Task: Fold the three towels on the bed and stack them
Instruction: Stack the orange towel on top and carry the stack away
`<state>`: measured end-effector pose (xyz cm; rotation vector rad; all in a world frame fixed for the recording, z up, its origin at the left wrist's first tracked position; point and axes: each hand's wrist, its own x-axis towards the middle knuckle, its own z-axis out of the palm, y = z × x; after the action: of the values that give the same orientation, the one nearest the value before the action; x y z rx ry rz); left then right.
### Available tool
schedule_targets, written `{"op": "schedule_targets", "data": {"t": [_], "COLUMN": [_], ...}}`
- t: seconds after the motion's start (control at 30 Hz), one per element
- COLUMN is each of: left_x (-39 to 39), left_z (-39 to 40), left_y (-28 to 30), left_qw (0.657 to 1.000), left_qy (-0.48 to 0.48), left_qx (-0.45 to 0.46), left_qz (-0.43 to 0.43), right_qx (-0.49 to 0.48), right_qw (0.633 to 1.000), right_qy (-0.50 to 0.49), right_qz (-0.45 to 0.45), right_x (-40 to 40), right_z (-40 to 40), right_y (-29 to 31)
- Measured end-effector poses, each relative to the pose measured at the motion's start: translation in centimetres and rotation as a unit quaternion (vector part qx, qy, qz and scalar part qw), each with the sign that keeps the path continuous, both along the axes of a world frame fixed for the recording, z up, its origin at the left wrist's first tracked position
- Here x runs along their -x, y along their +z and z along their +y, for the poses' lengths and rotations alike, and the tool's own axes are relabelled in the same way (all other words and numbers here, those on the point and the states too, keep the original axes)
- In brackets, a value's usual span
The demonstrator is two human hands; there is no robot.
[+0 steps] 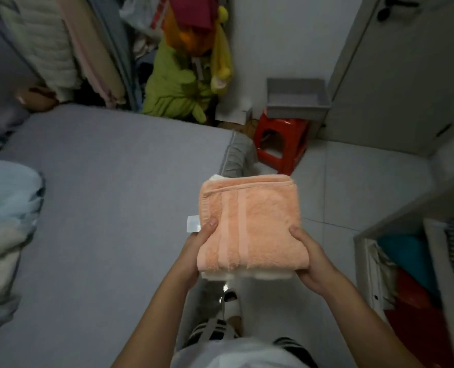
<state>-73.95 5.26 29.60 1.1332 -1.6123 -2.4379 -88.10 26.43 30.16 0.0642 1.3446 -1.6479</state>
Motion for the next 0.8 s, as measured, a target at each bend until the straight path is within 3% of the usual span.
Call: {"op": "schedule_targets", "data": {"t": [0.23,0.43,0.8], "left_x": [17.4,33.1,58.9], "left_z": [-5.5,-9.1,-14.9], "left_y": [1.0,-0.8,-1.0], "left_qw": [0.994,0.986,0.975], "left_qy": [-0.105,-0.164,-0.195], "left_qx": [-0.010,-0.037,-0.091], "left_qz": [0.017,-0.008,-0.056], "right_qx": [0.012,0.037,0.002], "right_qw": [0.996,0.989,0.991], "right_qy": [-0.093,-0.141,-0.120], "right_qz": [-0.002,-0.024,-0.064], "right_x": [13.6,27.1,54.4], "right_z": [-2.9,-5.2,-10.2], "right_y": [0.7,-2.5,-3.7]}}
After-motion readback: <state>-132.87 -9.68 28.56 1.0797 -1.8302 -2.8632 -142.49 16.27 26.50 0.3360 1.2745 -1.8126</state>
